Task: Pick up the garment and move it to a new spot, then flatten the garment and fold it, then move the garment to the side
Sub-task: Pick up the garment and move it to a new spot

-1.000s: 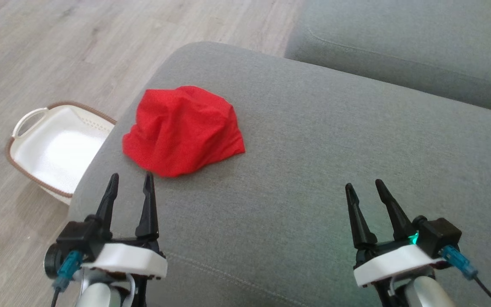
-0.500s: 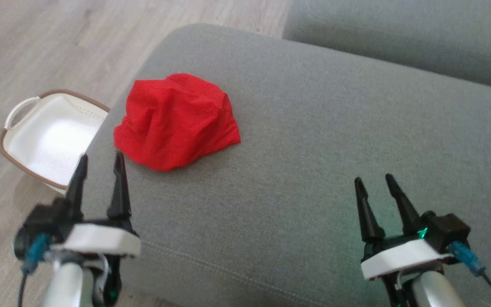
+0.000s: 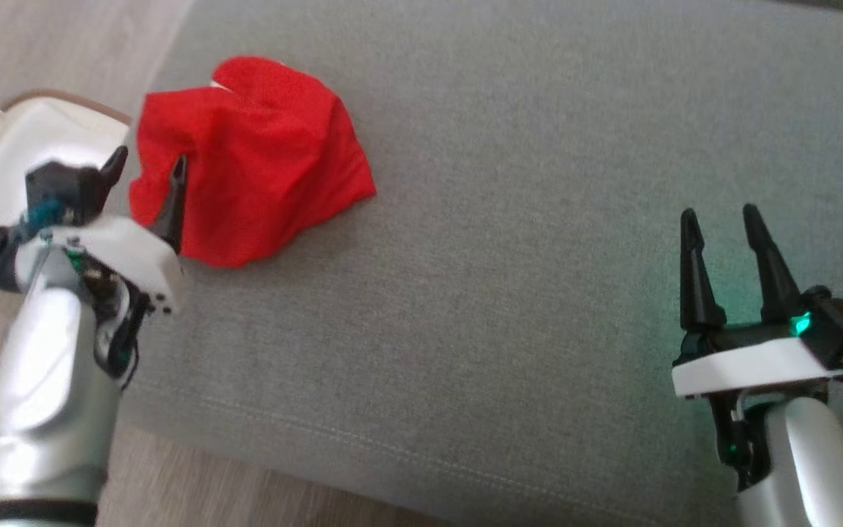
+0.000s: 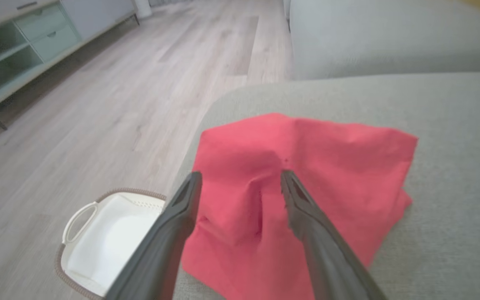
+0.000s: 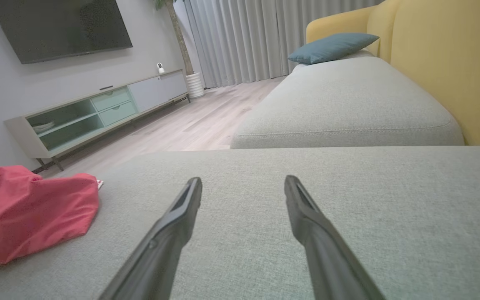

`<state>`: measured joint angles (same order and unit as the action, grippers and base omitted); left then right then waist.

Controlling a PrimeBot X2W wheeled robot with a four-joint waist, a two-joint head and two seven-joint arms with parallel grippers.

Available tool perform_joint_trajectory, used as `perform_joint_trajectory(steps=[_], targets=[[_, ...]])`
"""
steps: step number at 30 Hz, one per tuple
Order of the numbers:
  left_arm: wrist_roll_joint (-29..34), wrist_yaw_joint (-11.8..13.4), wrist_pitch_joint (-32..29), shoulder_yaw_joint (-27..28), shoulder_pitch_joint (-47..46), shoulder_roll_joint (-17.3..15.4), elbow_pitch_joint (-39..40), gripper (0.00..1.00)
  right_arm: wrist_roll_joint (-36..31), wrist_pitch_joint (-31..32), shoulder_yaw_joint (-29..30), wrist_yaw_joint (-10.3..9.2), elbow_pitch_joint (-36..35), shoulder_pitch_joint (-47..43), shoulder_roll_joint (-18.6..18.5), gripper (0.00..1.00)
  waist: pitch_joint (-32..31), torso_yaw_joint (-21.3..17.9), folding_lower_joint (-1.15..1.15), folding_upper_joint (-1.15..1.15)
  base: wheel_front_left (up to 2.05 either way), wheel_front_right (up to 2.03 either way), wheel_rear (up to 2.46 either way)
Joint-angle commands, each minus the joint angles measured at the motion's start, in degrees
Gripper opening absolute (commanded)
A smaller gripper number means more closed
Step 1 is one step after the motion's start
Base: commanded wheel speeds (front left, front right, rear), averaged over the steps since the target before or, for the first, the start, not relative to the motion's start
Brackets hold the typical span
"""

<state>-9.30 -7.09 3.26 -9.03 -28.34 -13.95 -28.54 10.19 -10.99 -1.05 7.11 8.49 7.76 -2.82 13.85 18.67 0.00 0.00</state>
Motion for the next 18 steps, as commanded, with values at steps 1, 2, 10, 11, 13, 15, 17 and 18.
perform_joint_trajectory(steps=[1, 2, 10, 11, 13, 15, 17, 18], targets=[[-1.25, -0.18, -1.42, 1.01, -4.32, -3.33, -1.15, 1.00, -0.62, 0.45, -1.12, 0.37, -2.89, 2.16, -0.06, 1.00, 3.17, -1.56, 0.00, 0.00, 0.00, 0.00, 0.00], [-1.84, -0.26, -2.41, 0.30, -6.03, -4.04, -3.02, 1.00, -0.88, 0.74, -1.10, 0.37, -3.44, 2.37, -0.06, 1.00, 3.94, -1.84, 0.00, 0.00, 0.00, 0.00, 0.00], [-8.05, -0.38, -6.64, -7.73, -16.77, -8.28, -15.55, 1.00, -2.24, 2.51, -1.65, 0.37, -6.96, 3.72, -0.06, 1.00, 8.29, -4.31, 0.00, 0.00, 0.00, 0.00, 0.00], [-8.79, -0.38, -7.32, -8.78, -17.59, -8.67, -16.84, 1.00, -2.32, 2.64, -1.60, 0.37, -7.29, 3.81, -0.06, 1.00, 8.65, -4.62, 0.00, 0.00, 0.00, 0.00, 0.00], [-11.22, -0.38, -8.41, -11.24, -19.68, -9.62, -19.97, 0.98, -2.44, 2.92, -1.35, 0.37, -8.13, 4.06, -0.06, 1.00, 9.48, -5.39, 0.00, 0.00, 0.00, 0.00, 0.00], [-12.31, -0.38, -7.86, -12.37, -20.79, -10.56, -21.63, 0.00, -2.34, 2.91, -1.30, 0.37, -8.36, 4.16, -0.06, 1.00, 9.63, -5.92, 0.00, 0.00, 0.00, 0.00, 0.00], [-13.10, -0.39, -5.62, -12.14, -21.90, -11.41, -23.01, 0.00, -2.01, 2.65, -1.21, 0.37, -8.29, 4.16, -0.06, 1.00, 9.44, -6.39, 0.00, 0.00, 0.00, 0.00, 0.00], [-13.13, -0.33, -3.97, -11.81, -22.46, -11.80, -23.63, 0.00, -1.80, 2.45, -1.21, 0.37, -8.11, 4.14, -0.06, 1.00, 9.22, -6.57, 0.00, 0.00, 0.00, 0.00, 0.00]])
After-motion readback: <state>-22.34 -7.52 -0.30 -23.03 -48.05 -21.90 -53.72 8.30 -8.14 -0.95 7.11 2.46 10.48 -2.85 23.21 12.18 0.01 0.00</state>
